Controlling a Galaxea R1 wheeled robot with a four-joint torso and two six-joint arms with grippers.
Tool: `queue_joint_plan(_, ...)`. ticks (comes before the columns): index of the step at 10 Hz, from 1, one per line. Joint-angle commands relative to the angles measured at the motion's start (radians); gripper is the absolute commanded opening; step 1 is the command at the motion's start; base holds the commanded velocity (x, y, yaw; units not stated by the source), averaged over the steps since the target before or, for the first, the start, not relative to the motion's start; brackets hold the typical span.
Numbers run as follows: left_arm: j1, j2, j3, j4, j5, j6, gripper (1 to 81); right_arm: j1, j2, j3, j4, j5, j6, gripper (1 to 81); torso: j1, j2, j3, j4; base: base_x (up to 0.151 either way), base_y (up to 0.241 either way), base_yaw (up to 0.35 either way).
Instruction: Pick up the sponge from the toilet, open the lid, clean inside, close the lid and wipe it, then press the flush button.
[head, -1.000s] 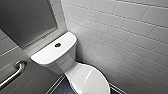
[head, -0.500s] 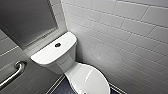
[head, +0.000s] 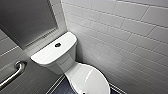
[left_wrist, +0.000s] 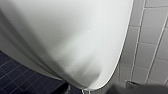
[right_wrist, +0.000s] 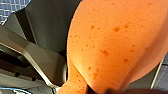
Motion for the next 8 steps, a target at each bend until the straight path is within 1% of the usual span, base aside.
queue_joint_plan(1, -0.118, 0.01, 0.054, 0.011, -0.05, 0.013, 81.1, -0.019, -0.012, 0.023, -0.014, -0.081, 0.001, 1.0, 0.0, 0.0, 0.0, 0.0, 0.0, 0.0, 0.0)
queue_joint_plan(3, -0.118, 0.036, 0.011, 0.009, -0.05, 0.011, 81.1, -0.02, -0.012, 0.025, -0.016, -0.081, 0.001, 1.0, 0.0, 0.0, 0.0, 0.0, 0.0, 0.0, 0.0)
queue_joint_plan(5, -0.118, 0.067, -0.052, 0.009, -0.051, -0.016, 81.1, -0.022, -0.015, 0.028, -0.016, -0.081, 0.003, 1.0, 0.0, 0.0, 0.0, 0.0, 0.0, 0.0, 0.0)
queue_joint_plan(6, -0.118, 0.076, -0.066, 0.01, -0.063, -0.016, 81.1, -0.022, -0.015, 0.028, -0.014, -0.081, 0.003, 1.0, 0.0, 0.0, 0.0, 0.0, 0.0, 0.0, 0.0)
queue_joint_plan(7, -0.121, 0.064, -0.031, 0.024, -0.083, -0.016, 81.1, -0.02, -0.015, 0.03, -0.014, -0.081, 0.003, 1.0, 0.0, 0.0, 0.0, 0.0, 0.0, 0.0, 0.0)
queue_joint_plan(8, -0.121, 0.045, 0.005, 0.027, -0.085, -0.016, 81.1, -0.016, -0.013, 0.031, -0.014, -0.081, 0.003, 1.0, 0.0, 0.0, 0.0, 0.0, 0.0, 0.0, 0.0)
